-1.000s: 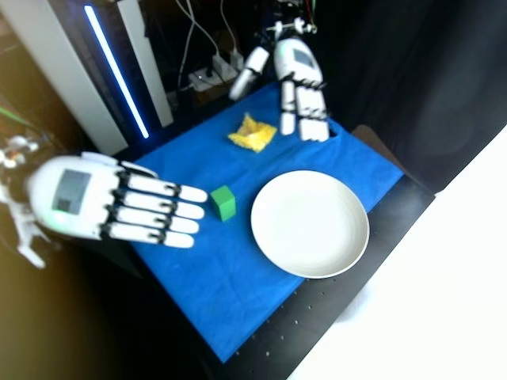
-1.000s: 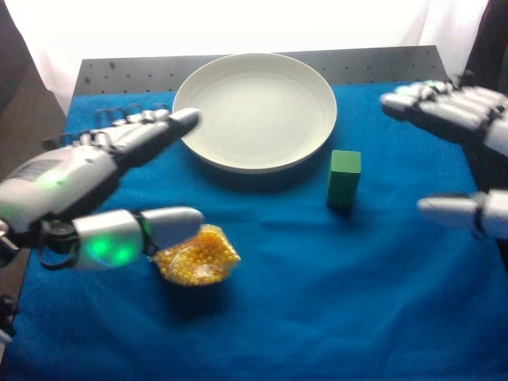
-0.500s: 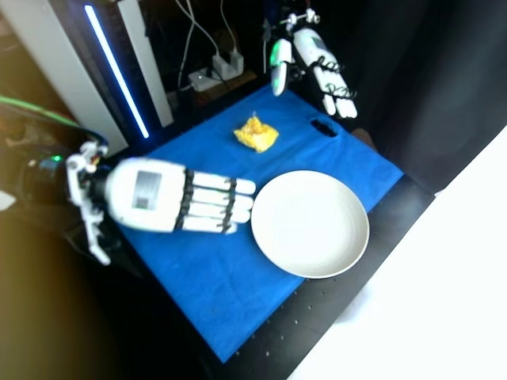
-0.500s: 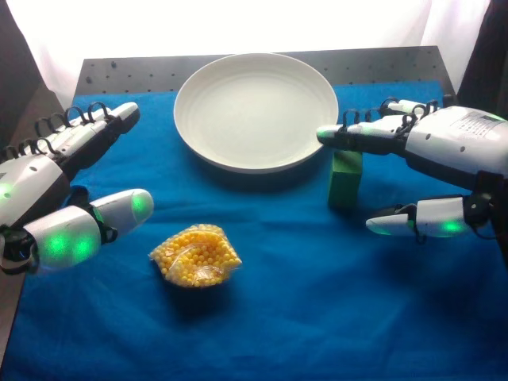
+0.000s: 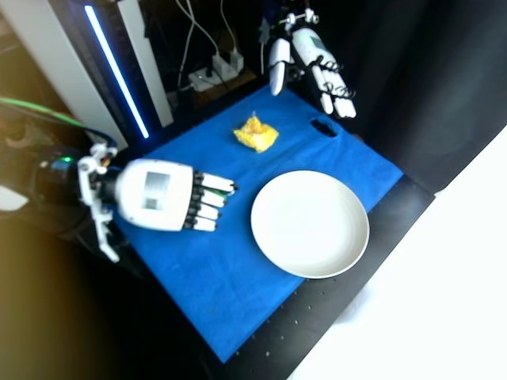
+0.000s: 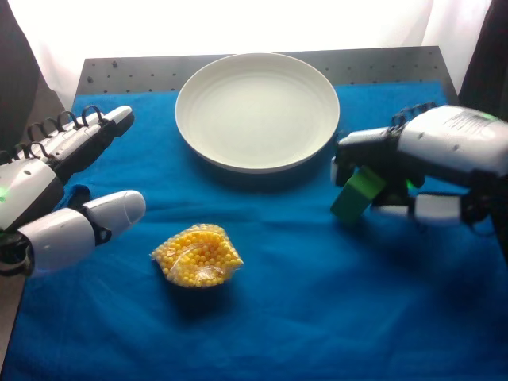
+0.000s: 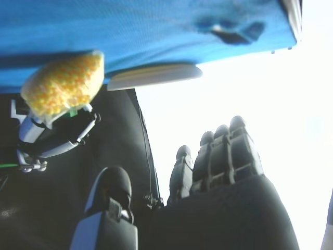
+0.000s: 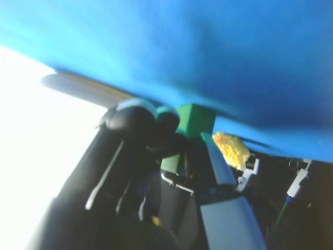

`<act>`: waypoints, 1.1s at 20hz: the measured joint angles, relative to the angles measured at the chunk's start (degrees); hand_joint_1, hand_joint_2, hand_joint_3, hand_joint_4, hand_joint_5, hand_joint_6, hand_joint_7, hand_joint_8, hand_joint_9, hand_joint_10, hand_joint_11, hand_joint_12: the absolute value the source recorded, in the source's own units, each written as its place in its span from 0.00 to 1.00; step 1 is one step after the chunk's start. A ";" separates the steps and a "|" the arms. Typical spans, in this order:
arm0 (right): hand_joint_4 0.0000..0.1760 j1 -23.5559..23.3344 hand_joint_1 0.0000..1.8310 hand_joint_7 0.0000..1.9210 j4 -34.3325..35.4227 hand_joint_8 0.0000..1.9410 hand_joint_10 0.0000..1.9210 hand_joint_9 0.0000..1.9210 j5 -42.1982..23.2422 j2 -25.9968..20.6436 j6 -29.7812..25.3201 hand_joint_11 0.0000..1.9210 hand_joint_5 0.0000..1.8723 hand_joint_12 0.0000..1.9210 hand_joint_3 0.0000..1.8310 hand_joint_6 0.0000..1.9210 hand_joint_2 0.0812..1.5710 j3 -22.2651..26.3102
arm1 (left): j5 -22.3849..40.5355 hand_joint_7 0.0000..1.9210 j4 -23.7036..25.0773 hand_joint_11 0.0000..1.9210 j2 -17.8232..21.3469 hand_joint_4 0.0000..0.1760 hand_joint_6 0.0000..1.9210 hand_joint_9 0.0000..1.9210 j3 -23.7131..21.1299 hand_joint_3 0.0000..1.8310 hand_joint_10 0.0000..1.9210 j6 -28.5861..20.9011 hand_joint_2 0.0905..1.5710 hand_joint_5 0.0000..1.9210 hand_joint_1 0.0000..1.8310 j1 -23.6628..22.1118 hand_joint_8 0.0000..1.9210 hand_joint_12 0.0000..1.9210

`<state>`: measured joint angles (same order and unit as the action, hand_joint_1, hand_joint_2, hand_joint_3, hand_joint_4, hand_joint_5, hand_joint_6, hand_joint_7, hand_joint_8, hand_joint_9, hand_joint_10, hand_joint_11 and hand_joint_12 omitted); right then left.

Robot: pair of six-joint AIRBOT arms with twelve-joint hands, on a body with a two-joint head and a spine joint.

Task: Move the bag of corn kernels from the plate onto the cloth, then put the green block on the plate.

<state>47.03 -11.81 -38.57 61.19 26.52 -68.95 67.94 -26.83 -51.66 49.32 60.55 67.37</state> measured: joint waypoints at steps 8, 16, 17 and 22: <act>0.00 -11.58 0.61 0.37 -7.02 0.82 0.77 0.37 -2.16 -1.81 -4.00 0.36 0.27 0.90 0.00 0.80 0.84 -3.39 | 0.35 0.00 -0.39 0.00 -0.04 0.99 0.00 0.00 -0.11 0.00 0.00 -0.17 0.81 0.00 0.07 0.07 0.00 0.00; 0.00 -20.35 0.71 0.34 -22.82 0.77 0.85 0.37 17.90 16.41 -16.00 0.31 0.30 0.89 0.00 0.75 0.81 -20.41 | 0.92 0.00 -0.20 0.00 -2.19 0.75 0.00 0.00 0.72 0.01 0.00 -2.82 0.83 0.00 0.07 0.07 0.00 0.00; 0.00 -20.35 0.72 0.35 -22.71 0.73 0.81 0.39 19.28 17.66 -16.00 0.32 0.30 0.83 0.00 0.77 0.80 -21.66 | 1.18 0.00 -0.20 0.00 -2.36 0.74 0.00 0.00 0.90 0.01 0.00 -2.80 0.83 0.00 0.09 0.07 0.00 0.00; 0.00 -20.35 0.70 0.35 -22.80 0.76 0.81 0.38 26.47 21.00 -16.26 0.29 0.24 0.86 0.00 0.81 0.82 -25.00 | 1.57 0.00 0.09 0.00 -2.45 0.80 0.00 0.00 0.90 0.00 0.00 -3.32 0.84 0.01 0.14 0.04 0.00 0.00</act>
<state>26.68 -34.61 -12.10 82.19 10.26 -93.95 69.52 -26.74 -54.11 50.22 57.23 67.42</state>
